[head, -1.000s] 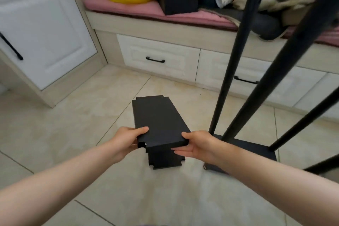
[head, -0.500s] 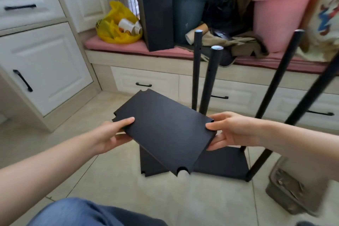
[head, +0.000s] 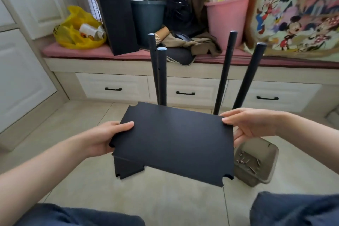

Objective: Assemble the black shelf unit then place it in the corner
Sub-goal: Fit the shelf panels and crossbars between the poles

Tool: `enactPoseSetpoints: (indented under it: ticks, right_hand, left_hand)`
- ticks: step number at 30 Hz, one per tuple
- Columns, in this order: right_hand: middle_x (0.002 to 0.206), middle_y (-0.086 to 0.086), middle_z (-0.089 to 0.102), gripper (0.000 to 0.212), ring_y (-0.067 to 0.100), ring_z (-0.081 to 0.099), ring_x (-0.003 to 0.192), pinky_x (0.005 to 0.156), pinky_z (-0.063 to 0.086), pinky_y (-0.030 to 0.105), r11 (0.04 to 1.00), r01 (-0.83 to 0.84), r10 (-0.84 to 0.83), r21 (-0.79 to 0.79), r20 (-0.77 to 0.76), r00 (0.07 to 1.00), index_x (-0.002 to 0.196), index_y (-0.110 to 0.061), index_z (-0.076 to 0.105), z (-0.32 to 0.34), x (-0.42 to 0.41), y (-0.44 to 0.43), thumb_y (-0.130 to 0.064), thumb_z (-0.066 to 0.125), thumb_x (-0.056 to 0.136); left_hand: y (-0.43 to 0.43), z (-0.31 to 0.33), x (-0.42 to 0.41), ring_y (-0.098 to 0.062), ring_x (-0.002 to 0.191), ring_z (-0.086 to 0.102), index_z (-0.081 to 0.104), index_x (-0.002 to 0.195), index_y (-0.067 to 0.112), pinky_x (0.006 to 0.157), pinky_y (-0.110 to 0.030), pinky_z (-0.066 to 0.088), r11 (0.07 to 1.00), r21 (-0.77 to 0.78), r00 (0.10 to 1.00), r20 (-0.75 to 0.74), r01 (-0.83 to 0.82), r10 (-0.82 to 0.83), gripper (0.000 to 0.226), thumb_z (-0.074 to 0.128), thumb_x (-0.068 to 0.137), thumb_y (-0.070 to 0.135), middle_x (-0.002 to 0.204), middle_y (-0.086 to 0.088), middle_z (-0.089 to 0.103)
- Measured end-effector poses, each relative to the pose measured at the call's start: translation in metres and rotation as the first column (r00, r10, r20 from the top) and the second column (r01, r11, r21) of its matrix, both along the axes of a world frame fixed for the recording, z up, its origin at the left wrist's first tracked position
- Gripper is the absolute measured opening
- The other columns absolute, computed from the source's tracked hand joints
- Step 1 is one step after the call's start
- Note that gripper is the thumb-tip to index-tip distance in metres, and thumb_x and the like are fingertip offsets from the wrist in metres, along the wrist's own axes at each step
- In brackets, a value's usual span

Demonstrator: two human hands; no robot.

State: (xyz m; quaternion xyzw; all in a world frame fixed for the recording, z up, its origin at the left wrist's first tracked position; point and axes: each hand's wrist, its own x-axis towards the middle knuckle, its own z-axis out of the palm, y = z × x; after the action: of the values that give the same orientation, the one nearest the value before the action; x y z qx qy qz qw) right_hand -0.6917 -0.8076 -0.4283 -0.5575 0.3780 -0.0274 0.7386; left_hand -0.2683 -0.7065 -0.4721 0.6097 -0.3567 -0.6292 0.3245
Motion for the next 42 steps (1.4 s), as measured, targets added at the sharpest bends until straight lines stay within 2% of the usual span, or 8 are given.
enactPoseSetpoints:
  ticks: [6, 14, 18, 22, 26, 31, 35, 42]
  right_hand:
    - [0.132, 0.017, 0.063, 0.053, 0.035, 0.062, 0.121, 0.103, 0.050, 0.043, 0.945, 0.313, -0.311, 0.090, -0.038, 0.950, 0.138, -0.007, 0.055, -0.017, -0.026, -0.005, -0.025, 0.068, 0.090]
    - [0.125, 0.019, 0.067, 0.046, 0.043, 0.066, 0.110, 0.091, 0.056, 0.049, 0.953, 0.296, -0.279, 0.065, -0.190, 0.941, 0.130, -0.003, 0.056, -0.014, -0.028, 0.005, -0.016, 0.069, 0.089]
    - [0.108, 0.003, 0.073, 0.026, 0.025, 0.073, 0.093, 0.078, 0.059, 0.042, 0.851, 0.374, -0.480, -0.369, -0.258, 0.838, 0.120, -0.015, 0.058, -0.025, -0.017, 0.002, -0.033, 0.054, 0.101]
    - [0.110, -0.006, 0.064, 0.020, 0.013, 0.064, 0.100, 0.075, 0.055, 0.035, 0.578, 0.520, -0.644, -0.629, 0.040, 0.764, 0.117, -0.025, 0.055, -0.015, -0.015, -0.015, -0.036, 0.044, 0.104]
    - [0.095, -0.019, 0.071, 0.012, -0.004, 0.065, 0.092, 0.079, 0.049, 0.027, 0.400, 0.654, -0.643, -0.642, 0.312, 0.700, 0.103, -0.033, 0.061, 0.021, -0.017, -0.026, -0.031, 0.048, 0.103]
    - [0.096, -0.016, 0.075, 0.015, 0.000, 0.070, 0.088, 0.077, 0.054, 0.028, 0.389, 0.679, -0.586, -0.623, 0.401, 0.704, 0.102, -0.029, 0.068, 0.061, -0.021, -0.024, -0.029, 0.053, 0.101]
    - [0.100, -0.008, 0.077, 0.022, 0.009, 0.073, 0.091, 0.076, 0.060, 0.029, 0.449, 0.657, -0.504, -0.606, 0.435, 0.746, 0.103, -0.026, 0.071, 0.098, -0.027, -0.023, -0.010, 0.057, 0.097]
    - [0.099, 0.001, 0.077, 0.024, 0.016, 0.074, 0.088, 0.065, 0.057, 0.024, 0.439, 0.669, -0.510, -0.599, 0.448, 0.735, 0.114, -0.016, 0.069, 0.151, -0.027, -0.050, -0.012, 0.067, 0.091]
  left_hand:
    - [-0.006, 0.004, -0.017, -0.020, 0.099, 0.075, 0.081, 0.100, 0.023, 0.069, -0.028, 0.061, 0.997, -0.060, 0.997, -0.060, -0.049, 0.045, 0.038, 0.083, 0.068, 0.043, 0.117, -0.006, 0.075]
    - [-0.012, 0.028, -0.051, -0.021, 0.094, 0.076, 0.072, 0.118, 0.018, 0.064, -0.028, 0.060, 0.979, -0.196, 0.997, -0.056, -0.059, 0.049, 0.056, 0.081, 0.065, 0.037, 0.115, -0.008, 0.076]
    - [-0.019, 0.038, -0.069, -0.025, 0.096, 0.076, 0.078, 0.107, 0.021, 0.064, -0.030, 0.061, 0.951, -0.304, 0.997, -0.063, -0.062, 0.045, 0.041, 0.082, 0.067, 0.032, 0.114, -0.010, 0.076]
    - [-0.032, 0.052, -0.090, -0.026, 0.095, 0.076, 0.081, 0.099, 0.024, 0.067, -0.029, 0.062, 0.915, -0.385, 0.990, -0.109, -0.123, 0.087, 0.033, 0.086, 0.066, 0.030, 0.113, -0.011, 0.076]
    - [-0.041, 0.077, -0.103, -0.027, 0.094, 0.076, 0.081, 0.097, 0.023, 0.065, -0.030, 0.062, 0.863, -0.476, 0.986, -0.076, -0.168, 0.150, 0.072, 0.102, 0.033, 0.047, 0.110, -0.009, 0.077]
    - [-0.040, 0.108, -0.105, -0.023, 0.087, 0.077, 0.073, 0.108, 0.012, 0.062, -0.026, 0.061, 0.780, -0.550, 0.954, -0.128, -0.297, 0.273, 0.092, 0.102, 0.029, 0.050, 0.103, -0.008, 0.078]
    - [-0.035, 0.127, -0.110, -0.018, 0.079, 0.077, 0.073, 0.104, 0.010, 0.057, -0.023, 0.058, 0.761, -0.506, 0.914, -0.223, -0.406, 0.339, 0.041, 0.078, 0.067, 0.029, 0.098, -0.008, 0.079]
    - [-0.051, 0.168, -0.115, -0.015, 0.080, 0.077, 0.070, 0.109, 0.008, 0.055, -0.023, 0.058, 0.783, -0.441, 0.899, -0.209, -0.438, 0.385, 0.040, 0.074, 0.075, 0.030, 0.099, -0.003, 0.079]
